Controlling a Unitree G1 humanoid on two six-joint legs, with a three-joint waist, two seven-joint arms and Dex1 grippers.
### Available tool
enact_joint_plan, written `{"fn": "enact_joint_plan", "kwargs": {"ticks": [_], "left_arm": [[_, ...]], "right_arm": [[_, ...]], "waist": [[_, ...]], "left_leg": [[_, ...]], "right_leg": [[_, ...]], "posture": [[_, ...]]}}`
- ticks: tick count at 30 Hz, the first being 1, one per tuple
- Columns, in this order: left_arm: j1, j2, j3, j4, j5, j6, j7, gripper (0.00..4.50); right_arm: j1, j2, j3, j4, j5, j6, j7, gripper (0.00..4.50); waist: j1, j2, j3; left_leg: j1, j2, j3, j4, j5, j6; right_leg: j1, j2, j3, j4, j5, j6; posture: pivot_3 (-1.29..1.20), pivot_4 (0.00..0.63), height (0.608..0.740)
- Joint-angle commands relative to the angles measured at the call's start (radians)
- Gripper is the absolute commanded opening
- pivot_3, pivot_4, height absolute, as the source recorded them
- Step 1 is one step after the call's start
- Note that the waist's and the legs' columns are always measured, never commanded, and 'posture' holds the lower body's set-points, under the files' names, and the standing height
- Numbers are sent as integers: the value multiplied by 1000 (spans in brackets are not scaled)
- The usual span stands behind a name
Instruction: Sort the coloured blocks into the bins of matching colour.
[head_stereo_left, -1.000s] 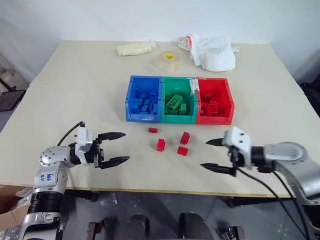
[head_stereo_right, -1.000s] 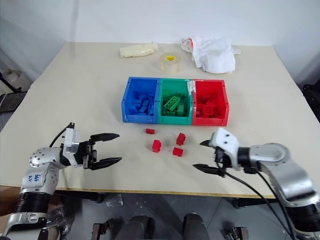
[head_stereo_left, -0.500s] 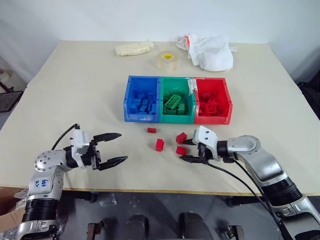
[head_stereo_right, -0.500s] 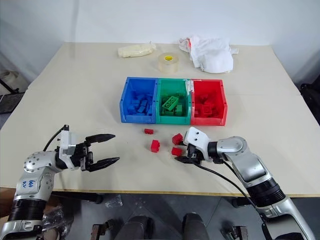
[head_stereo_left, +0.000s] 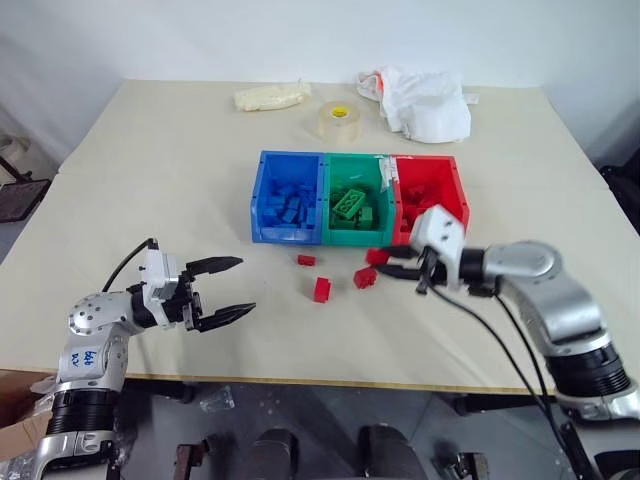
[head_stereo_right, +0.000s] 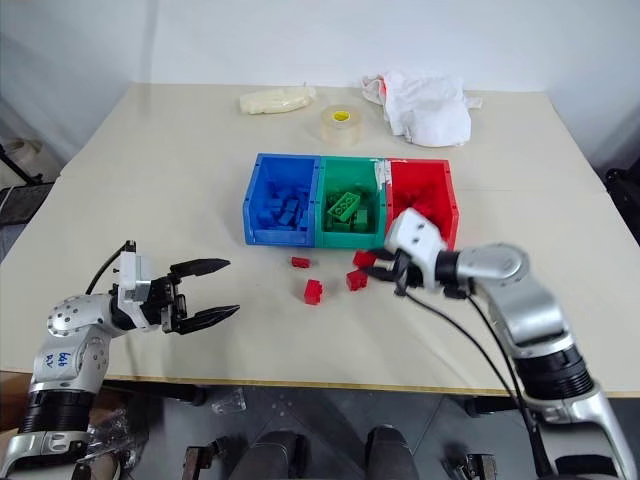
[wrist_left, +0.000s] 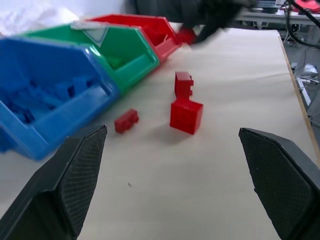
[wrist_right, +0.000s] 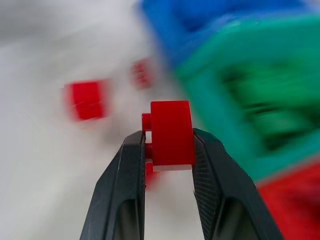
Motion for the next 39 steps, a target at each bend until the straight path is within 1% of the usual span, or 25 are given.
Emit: {"fn": "enact_joint_plan", "kwargs": {"ticks": [1, 3, 5, 8, 11, 14, 18, 23, 25, 27, 30, 33, 34, 36, 37, 39], "left_arm": [[-15, -6, 4, 5, -8, -18, 2, 4500], [-15, -11, 2, 6, -7, -22, 7, 4500], [-14, -14, -1, 2, -6, -24, 12, 4500], [1, -17, 9, -12, -7, -31, 31, 4500], [15, -17, 19, -26, -10, -38, 48, 4500], [29, -16, 27, -41, -15, -39, 65, 4500], [39, -20, 22, -48, -16, -43, 71, 4500], [41, -22, 18, -40, -18, -44, 59, 4500], [35, -17, 18, -29, -18, -46, 49, 4500], [24, -13, 20, -15, -18, -48, 41, 4500], [0, -7, 20, 12, -13, -54, 28, 4500], [-20, -4, 20, 36, -12, -61, 18, 4500], [-25, -3, 19, 42, -10, -62, 15, 4500], [-39, -5, 13, 55, -6, -66, 9, 4500], [-45, -7, 11, 58, -4, -66, 8, 4500], [-50, -8, 10, 55, -5, -65, 11, 4500]], "right_arm": [[-131, -11, -37, 204, -67, -62, -74, 879], [-216, 0, -20, 352, -111, -125, -96, 879], [-278, 14, -4, 479, -151, -190, -118, 1603], [-372, 51, 9, 661, -195, -276, -153, 2538], [-402, 64, 9, 729, -213, -333, -140, 3566], [-405, 62, -1, 740, -216, -356, -125, 4486], [-327, 17, -29, 625, -177, -332, -47, 4486], [-89, -90, -125, 291, -12, -178, 105, 4486], [54, -164, -190, 163, 57, -137, 174, 4486], [187, -236, -260, 85, 86, -102, 203, 4486], [407, -333, -382, 30, 78, -86, 234, 4486], [548, -378, -447, -5, 72, -81, 241, 4486], [571, -381, -457, -17, 77, -77, 237, 4486], [569, -372, -443, -44, 94, -57, 216, 4486], [555, -365, -424, -54, 98, -47, 206, 4486], [484, -334, -342, -81, 102, -28, 186, 4486]], "waist": [[-4, 0, 0], [-10, 0, 0], [-20, 0, 0], [-27, 0, 0], [-33, 0, 0], [-33, 0, 0], [-28, 0, 0], [-14, 0, 0], [-4, 0, 0], [4, 1, 0], [10, 1, 0], [9, 1, 0], [4, 1, 0], [-4, 1, 0], [-7, 1, 0], [-15, 1, 0]], "left_leg": [[0, 0, 0, 0, 0, 0], [0, 0, 1, -1, 0, 0], [0, 1, 1, -2, 0, 0], [0, 0, 1, -3, 0, 0], [0, 0, 1, -4, 0, 0], [0, 0, 1, -4, 0, 0], [0, 0, 1, -3, 0, 0], [-2, 0, -2, -1, 0, 0], [-3, -1, -2, -1, 0, 0], [-3, -1, -2, 0, 0, 0], [-2, -1, -2, 1, 0, 0], [-1, -1, -1, 0, 0, 1], [-1, -1, 0, 0, 0, 1], [1, 1, 3, 0, 0, 1], [1, 2, 5, 0, 0, 1], [2, 3, 6, -1, 0, 1]], "right_leg": [[0, 0, 0, 0, 0, 0], [-1, 0, 0, 0, 0, 0], [-1, 0, 0, 1, 0, 0], [-1, 0, 0, 3, 0, 0], [-2, 0, 0, 3, 0, 0], [-2, 0, 0, 3, 0, 0], [-1, 0, 0, 3, 0, 0], [0, -1, -2, 2, 0, 0], [0, -1, -2, 2, 0, 0], [0, -1, -2, 1, 0, 0], [1, -1, -2, -1, 0, 1], [2, 0, -1, -2, 0, 1], [2, 0, 0, -2, 0, 1], [2, 1, 1, -1, 0, 1], [2, 1, 2, -1, 0, 1], [1, 1, 2, -1, 0, 1]], "posture": [[0, 150, 740], [0, 150, 740], [0, 150, 740], [0, 150, 740], [0, 150, 740], [0, 150, 740], [0, 150, 740], [0, 150, 740], [0, 150, 740], [0, 150, 740], [0, 150, 740], [0, 150, 740], [0, 150, 740], [0, 150, 740], [0, 150, 740], [0, 150, 740]]}}
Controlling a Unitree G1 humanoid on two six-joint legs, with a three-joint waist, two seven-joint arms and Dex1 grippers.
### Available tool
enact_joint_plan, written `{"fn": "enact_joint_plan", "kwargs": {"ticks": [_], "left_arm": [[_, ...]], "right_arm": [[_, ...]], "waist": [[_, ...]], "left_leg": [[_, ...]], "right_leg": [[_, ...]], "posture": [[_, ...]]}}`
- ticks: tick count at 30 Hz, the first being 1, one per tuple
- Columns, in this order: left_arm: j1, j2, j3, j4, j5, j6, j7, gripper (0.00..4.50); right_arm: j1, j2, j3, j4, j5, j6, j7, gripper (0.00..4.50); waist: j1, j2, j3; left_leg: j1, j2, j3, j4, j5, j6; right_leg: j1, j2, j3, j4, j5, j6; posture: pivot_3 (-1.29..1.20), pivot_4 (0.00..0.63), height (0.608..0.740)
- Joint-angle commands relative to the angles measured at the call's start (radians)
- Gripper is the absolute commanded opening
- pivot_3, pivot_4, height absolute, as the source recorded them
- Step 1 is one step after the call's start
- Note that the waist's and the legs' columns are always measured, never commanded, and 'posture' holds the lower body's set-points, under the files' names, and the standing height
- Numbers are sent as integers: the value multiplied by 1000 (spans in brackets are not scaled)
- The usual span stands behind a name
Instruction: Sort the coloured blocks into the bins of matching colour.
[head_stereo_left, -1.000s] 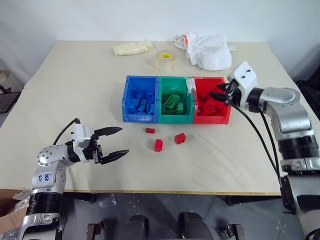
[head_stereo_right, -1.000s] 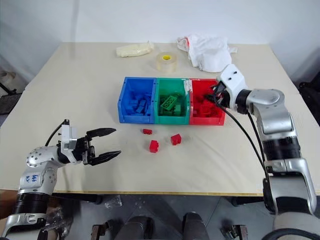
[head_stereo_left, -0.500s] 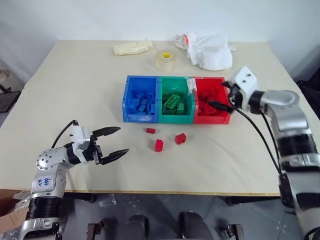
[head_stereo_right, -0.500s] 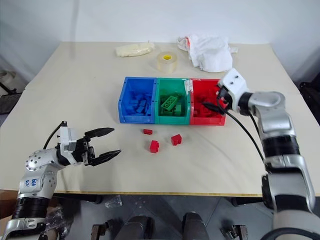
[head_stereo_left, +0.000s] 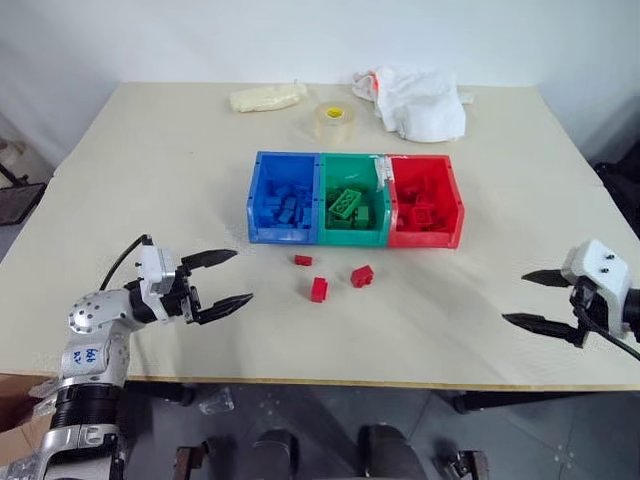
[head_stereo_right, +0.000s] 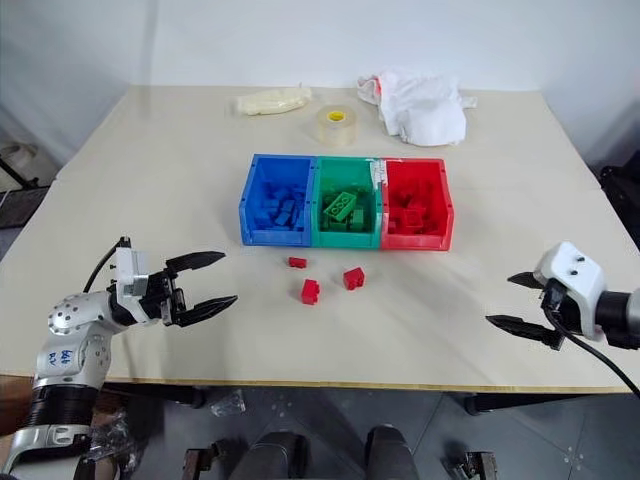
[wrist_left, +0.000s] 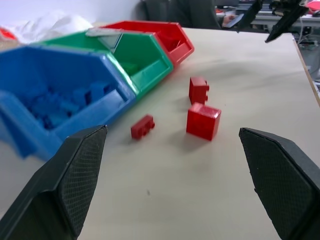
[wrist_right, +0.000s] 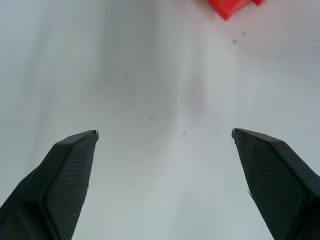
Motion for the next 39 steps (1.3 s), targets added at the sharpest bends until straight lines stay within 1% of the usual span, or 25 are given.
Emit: {"fn": "enact_joint_plan", "kwargs": {"ticks": [1, 3, 5, 7, 10, 14, 19, 22, 25, 28, 29, 30, 32, 33, 34, 35, 39], "left_arm": [[-9, 2, 6, -9, -7, -13, -3, 4500], [-3, 4, 8, -15, -8, -13, -2, 4500], [17, 3, 13, -41, -12, -9, 9, 4500], [47, 5, 23, -76, -19, -2, 24, 4500], [89, 13, 39, -113, -25, 3, 37, 4500], [139, 24, 70, -168, -32, 12, 65, 4500], [198, 26, 97, -225, -39, 19, 97, 4500], [227, 25, 104, -255, -43, 23, 113, 4500], [249, 24, 106, -278, -48, 27, 127, 4500], [257, 25, 105, -288, -50, 30, 134, 4500], [257, 26, 104, -289, -51, 31, 136, 4500], [252, 26, 100, -287, -50, 32, 136, 4500], [238, 26, 93, -278, -49, 33, 135, 4500], [229, 26, 88, -271, -48, 33, 132, 4500], [221, 25, 83, -264, -46, 33, 131, 4500], [213, 24, 80, -258, -44, 33, 129, 4500], [188, 22, 69, -243, -42, 36, 122, 4500]], "right_arm": [[-113, 48, 112, -78, 22, 26, -29, 4486], [-171, 78, 178, -89, 19, 37, -32, 4486], [-260, 128, 270, -70, -2, 32, -32, 4486], [-363, 194, 370, -31, -29, 15, -22, 4486], [-471, 269, 473, 50, -74, -37, 4, 4486], [-591, 366, 571, 216, -146, -142, 27, 4486], [-667, 454, 644, 385, -220, -247, 41, 4486], [-696, 493, 661, 458, -249, -287, 44, 4486], [-705, 512, 650, 480, -248, -306, 52, 3940], [-706, 519, 627, 469, -235, -309, 48, 3008], [-705, 519, 621, 463, -231, -309, 50, 2600], [-702, 518, 607, 443, -218, -297, 48, 2317], [-693, 517, 581, 398, -195, -268, 43, 1563], [-684, 513, 565, 365, -178, -248, 40, 1343], [-674, 508, 550, 332, -163, -228, 38, 998], [-663, 501, 534, 296, -146, -206, 35, 916], [-644, 470, 442, 178, -80, -111, -7, 916]], "waist": [[-6, 0, 0], [-11, 0, 0], [-9, 0, 0], [-11, 0, 0], [-11, -1, 1], [-4, -1, 1], [-9, -1, 1], [-12, -1, 1], [-12, -1, 1], [-11, -1, 1], [-11, -1, 1], [-11, -1, 1], [-11, -1, 1], [-11, -1, 1], [-11, -1, 1], [-11, -1, 1], [-10, -1, 1]], "left_leg": [[0, 0, 0, 0, 0, 0], [0, 0, -1, 0, 0, 0], [0, 0, -1, -1, 0, 0], [-1, -1, -2, -1, 0, 0], [-2, -1, -2, 0, 0, 0], [-2, -3, -5, 0, 0, 0], [-2, -3, -7, 0, 0, 0], [-2, -3, -7, 0, 0, 0], [-2, -3, -7, 0, 0, 0], [-2, -3, -7, 0, 0, 0], [-2, -3, -7, 0, 0, 0], [-2, -3, -7, 0, 0, 0], [-2, -4, -7, 0, 0, 0], [-2, -3, -7, 0, 0, 0], [-2, -3, -7, 0, 0, 0], [-2, -3, -7, 0, 0, 0], [-3, -4, -7, 0, 0, 0]], "right_leg": [[0, 0, 0, 0, 0, 0], [-1, 0, 0, 0, 0, 0], [-1, 0, -1, 0, 0, 0], [-2, -2, 0, 0, 0, 0], [-2, -2, 0, 0, 0, 0], [-1, -3, -2, 0, 0, 0], [-2, -3, -3, 0, 0, 0], [-2, -3, -3, 0, 0, 0], [-2, -3, -3, 0, 0, 0], [-2, -3, -3, 0, 0, 0], [-2, -3, -3, 0, 0, 0], [-2, -3, -3, 0, 0, 0], [-2, -3, -3, 0, 0, 0], [-2, -3, -3, 0, 0, 0], [-2, -3, -3, 0, 0, 0], [-2, -3, -3, 0, 0, 0], [-2, -3, -3, 0, 0, 0]], "posture": [[0, 150, 740], [0, 150, 740], [0, 150, 740], [0, 150, 740], [0, 150, 740], [0, 150, 740], [0, 150, 740], [0, 150, 740], [0, 150, 740], [0, 150, 740], [0, 150, 740], [0, 150, 740], [0, 150, 740], [0, 150, 740], [0, 150, 740], [0, 150, 740], [0, 150, 740]]}}
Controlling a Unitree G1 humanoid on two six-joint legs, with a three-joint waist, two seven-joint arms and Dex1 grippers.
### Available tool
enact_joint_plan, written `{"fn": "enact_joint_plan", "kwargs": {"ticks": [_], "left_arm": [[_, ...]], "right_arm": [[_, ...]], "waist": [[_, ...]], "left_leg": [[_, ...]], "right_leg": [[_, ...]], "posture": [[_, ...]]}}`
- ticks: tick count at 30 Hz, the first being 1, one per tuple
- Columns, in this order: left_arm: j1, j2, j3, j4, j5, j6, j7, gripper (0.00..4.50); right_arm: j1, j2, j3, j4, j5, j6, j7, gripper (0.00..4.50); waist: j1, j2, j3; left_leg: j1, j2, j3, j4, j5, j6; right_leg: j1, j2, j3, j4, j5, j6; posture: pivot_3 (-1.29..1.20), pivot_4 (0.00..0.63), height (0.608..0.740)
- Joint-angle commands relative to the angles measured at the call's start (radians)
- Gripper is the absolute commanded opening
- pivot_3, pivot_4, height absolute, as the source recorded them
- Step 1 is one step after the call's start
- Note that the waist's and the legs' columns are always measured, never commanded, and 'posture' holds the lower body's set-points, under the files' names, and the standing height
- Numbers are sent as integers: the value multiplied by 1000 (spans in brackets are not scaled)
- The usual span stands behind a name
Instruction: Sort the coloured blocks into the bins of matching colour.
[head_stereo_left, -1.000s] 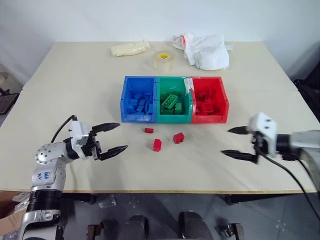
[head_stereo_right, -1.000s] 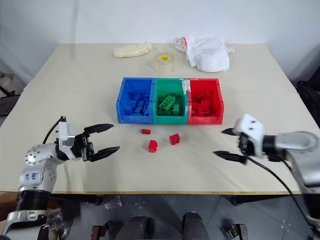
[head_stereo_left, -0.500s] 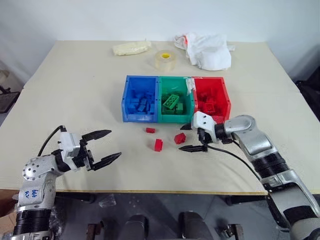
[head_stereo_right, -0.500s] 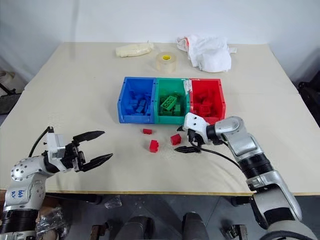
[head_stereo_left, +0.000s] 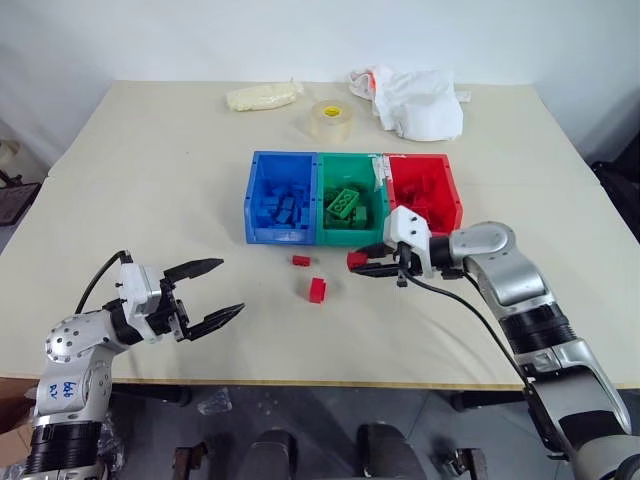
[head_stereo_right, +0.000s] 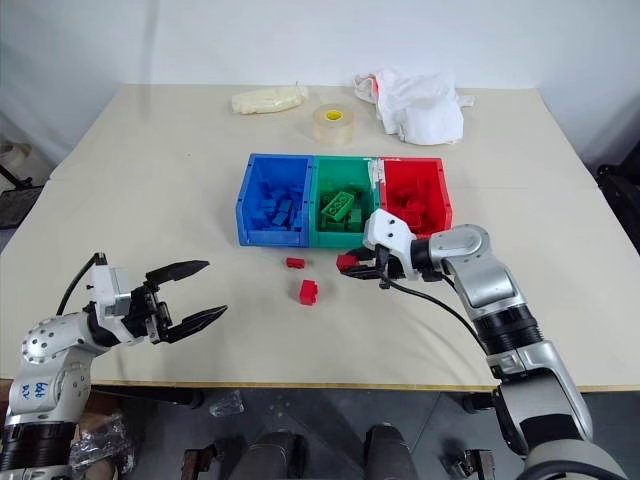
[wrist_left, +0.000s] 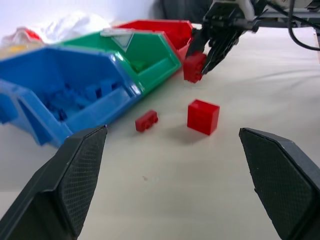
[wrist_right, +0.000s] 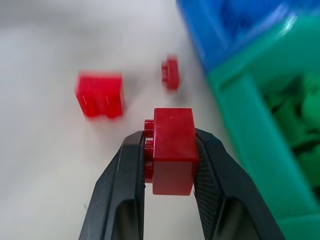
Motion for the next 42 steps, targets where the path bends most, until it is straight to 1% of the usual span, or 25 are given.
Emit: {"fn": "enact_joint_plan", "kwargs": {"ticks": [1, 3, 6, 9, 12, 14, 15, 17, 21, 22, 23, 24, 29, 33, 37, 40, 42], "left_arm": [[-15, 5, 0, 0, -16, 1, -9, 4500], [-23, 6, -4, 11, -15, 0, -14, 4500], [-45, 6, -13, 35, -12, -3, -27, 4500], [-74, 1, -23, 60, -6, -9, -37, 4500], [-99, -5, -33, 80, -2, -15, -44, 4500], [-105, -8, -38, 88, -2, -18, -48, 4500], [-106, -8, -39, 90, -2, -19, -49, 4500], [-107, -8, -40, 98, -2, -23, -53, 4500], [-110, -8, -40, 112, -4, -29, -61, 4500], [-111, -8, -41, 114, -4, -30, -62, 4500], [-112, -9, -42, 117, -4, -31, -64, 4500], [-113, -10, -42, 118, -4, -32, -65, 4500], [-130, -18, -59, 145, 3, -37, -80, 4500], [-136, -16, -50, 165, 11, -39, -61, 4500], [-92, 4, -20, 151, 30, -14, 7, 4500], [-33, 6, 26, 113, 43, 8, 103, 4500], [37, 13, 50, 58, 20, 1, 87, 4500]], "right_arm": [[-12, -43, -107, -96, 61, 66, -49, 916], [-39, -62, -141, -83, 55, 67, -83, 916], [-125, -84, -176, 38, 15, 18, -142, 916], [-201, -86, -162, 196, -46, -74, -186, 916], [-301, -69, -136, 416, -134, -158, -282, 916], [-348, -55, -131, 512, -158, -181, -314, 1645], [-357, -52, -130, 530, -160, -193, -305, 1866], [-370, -46, -132, 553, -163, -215, -303, 2512], [-351, -54, -138, 522, -158, -231, -274, 3873], [-336, -59, -139, 499, -150, -230, -256, 4122], [-308, -67, -144, 448, -130, -213, -226, 4480], [-286, -73, -147, 408, -116, -199, -204, 4480], [-48, -166, -201, 49, 50, -37, -42, 4480], [143, -268, -272, -135, 161, 46, 49, 4480], [307, -367, -298, -186, 188, 35, 136, 4480], [351, -393, -305, -175, 195, 28, 159, 4480], [354, -396, -301, -164, 196, 27, 169, 4480]], "waist": [[0, 0, 0], [0, 0, 0], [-1, 0, 0], [-3, 0, 0], [-6, 0, 0], [-7, 0, 0], [-8, 0, 0], [-9, 0, 0], [-9, 1, 0], [-9, 1, 0], [-9, 1, 0], [-8, 1, 0], [4, 1, 0], [11, 1, 0], [14, 1, 0], [4, 1, 1], [-2, 1, 1]], "left_leg": [[0, 0, 0, 0, 0, 0], [0, 0, 0, 0, 0, 0], [0, 0, 0, 0, 0, 0], [0, 0, 1, -1, 0, 0], [0, 0, 1, -1, 0, 0], [0, 0, 2, -2, 0, 0], [0, 0, 2, -2, 0, 0], [0, 1, 2, -3, 0, 0], [0, 0, 2, -3, 0, 0], [0, 1, 2, -3, 0, 0], [0, 1, 2, -3, 0, 0], [0, 1, 2, -3, 0, 0], [-2, 0, -1, -2, 0, 0], [-2, 0, -1, 0, 0, 0], [-1, 0, 0, 0, 0, 0], [-1, 1, 1, -1, 0, 0], [0, 1, 1, -1, 0, 0]], "right_leg": [[0, 0, 0, 0, 0, 0], [0, 0, 0, 0, 0, 0], [0, 0, 0, 0, 0, 0], [-1, 1, 0, 0, 0, 0], [-1, 1, 0, 1, 0, 0], [-1, 1, 1, 3, 0, 0], [-1, 1, 0, 3, 0, 0], [-1, 1, 0, 3, 0, 0], [-1, 1, 0, 3, 0, 0], [-1, 1, 0, 3, 0, 0], [-1, 1, 0, 3, 0, 0], [-1, 1, 0, 3, 0, 0], [0, 0, -2, 2, 0, 0], [1, 1, -1, 1, 0, 1], [1, 1, -1, 0, 0, 1], [1, 1, 0, 0, 0, 1], [1, 1, 1, -1, 0, 1]], "posture": [[0, 150, 740], [0, 150, 740], [0, 150, 740], [0, 150, 740], [0, 150, 740], [0, 150, 740], [0, 150, 740], [0, 150, 740], [0, 150, 740], [0, 150, 740], [0, 150, 740], [0, 150, 740], [0, 150, 740], [0, 150, 740], [0, 150, 740], [0, 150, 740], [0, 150, 740]]}}
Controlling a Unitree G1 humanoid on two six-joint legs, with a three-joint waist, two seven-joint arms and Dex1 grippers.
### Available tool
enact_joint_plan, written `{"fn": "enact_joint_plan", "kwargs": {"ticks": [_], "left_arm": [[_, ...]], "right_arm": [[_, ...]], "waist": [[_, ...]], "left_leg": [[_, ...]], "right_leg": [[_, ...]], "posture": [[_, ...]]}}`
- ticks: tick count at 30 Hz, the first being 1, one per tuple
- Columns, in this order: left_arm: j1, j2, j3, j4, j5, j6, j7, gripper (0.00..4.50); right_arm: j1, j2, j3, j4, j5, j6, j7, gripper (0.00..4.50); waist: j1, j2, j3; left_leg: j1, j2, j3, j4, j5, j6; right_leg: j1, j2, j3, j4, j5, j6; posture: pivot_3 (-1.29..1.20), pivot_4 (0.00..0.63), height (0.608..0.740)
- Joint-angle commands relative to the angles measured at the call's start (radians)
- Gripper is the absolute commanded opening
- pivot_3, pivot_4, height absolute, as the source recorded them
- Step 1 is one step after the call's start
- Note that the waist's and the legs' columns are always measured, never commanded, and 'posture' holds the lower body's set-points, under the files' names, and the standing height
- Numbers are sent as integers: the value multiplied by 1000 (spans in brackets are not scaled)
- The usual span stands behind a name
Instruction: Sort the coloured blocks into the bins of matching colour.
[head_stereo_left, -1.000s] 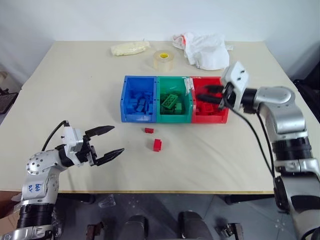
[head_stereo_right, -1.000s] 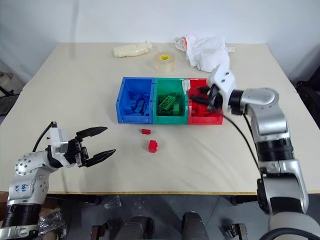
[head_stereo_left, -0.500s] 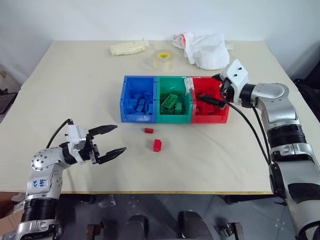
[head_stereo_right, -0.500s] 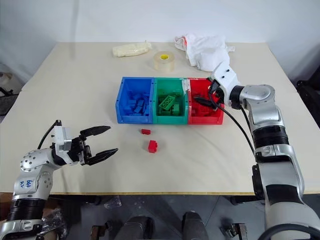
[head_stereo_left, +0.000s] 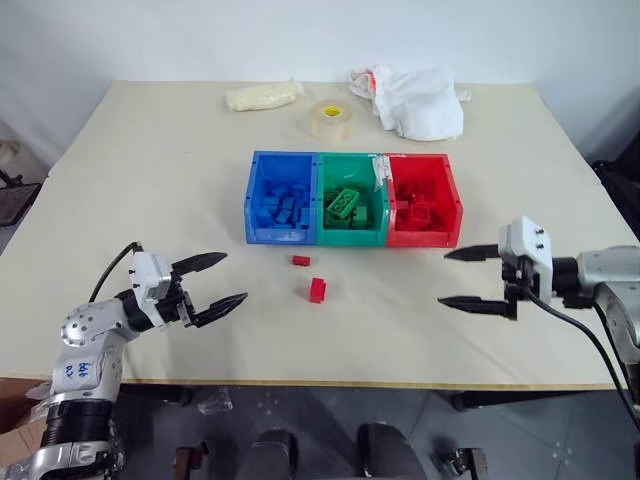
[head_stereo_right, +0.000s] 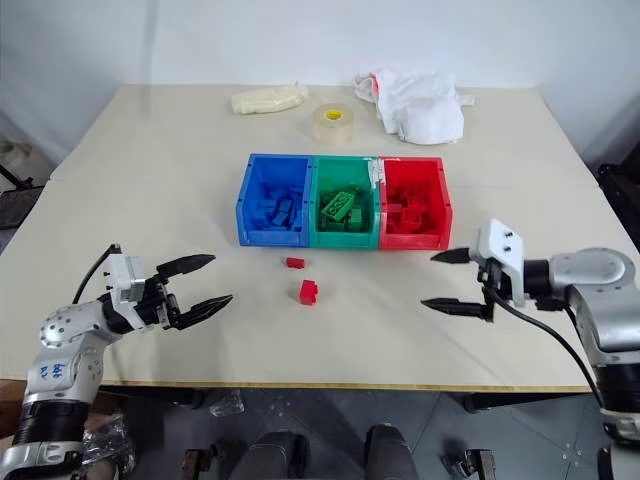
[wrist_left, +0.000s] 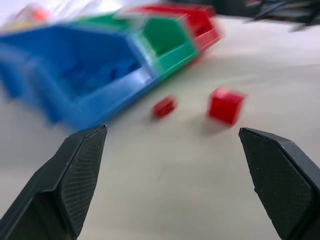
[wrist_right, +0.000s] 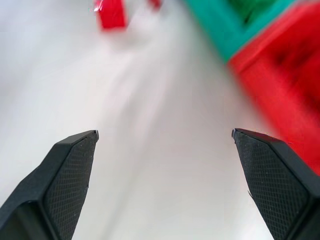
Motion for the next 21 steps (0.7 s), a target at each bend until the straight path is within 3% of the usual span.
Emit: {"fn": "enact_joint_plan", "kwargs": {"ticks": [1, 10, 15, 21], "left_arm": [[96, 20, 62, -113, -34, -8, 2, 4500], [208, 25, 86, -224, -67, 14, -14, 4500], [212, -6, -10, -332, -35, 67, 30, 4500], [114, -94, -243, -466, 108, 206, 214, 4500]], "right_arm": [[-11, -19, -22, -7, 26, -18, 25, 4480], [-73, 54, 58, -13, 24, 9, 8, 4480], [-85, 66, 62, -19, 30, 5, 3, 4480], [-47, 43, 30, -46, 41, 0, 2, 4480]], "waist": [[-3, 0, 0], [21, 0, 0], [29, 0, 0], [31, 0, 0]], "left_leg": [[0, 0, 0, 0, 0, 0], [0, 0, 0, 1, 0, 0], [-1, -1, -2, 1, 0, 0], [-1, -1, -2, 1, 0, 0]], "right_leg": [[0, 0, 0, 0, 0, 0], [2, -1, 2, -5, 0, 0], [2, -2, 2, -5, 0, 0], [2, -1, 2, -5, 0, 0]], "posture": [[0, 150, 740], [0, 150, 740], [0, 150, 740], [0, 150, 740]]}}
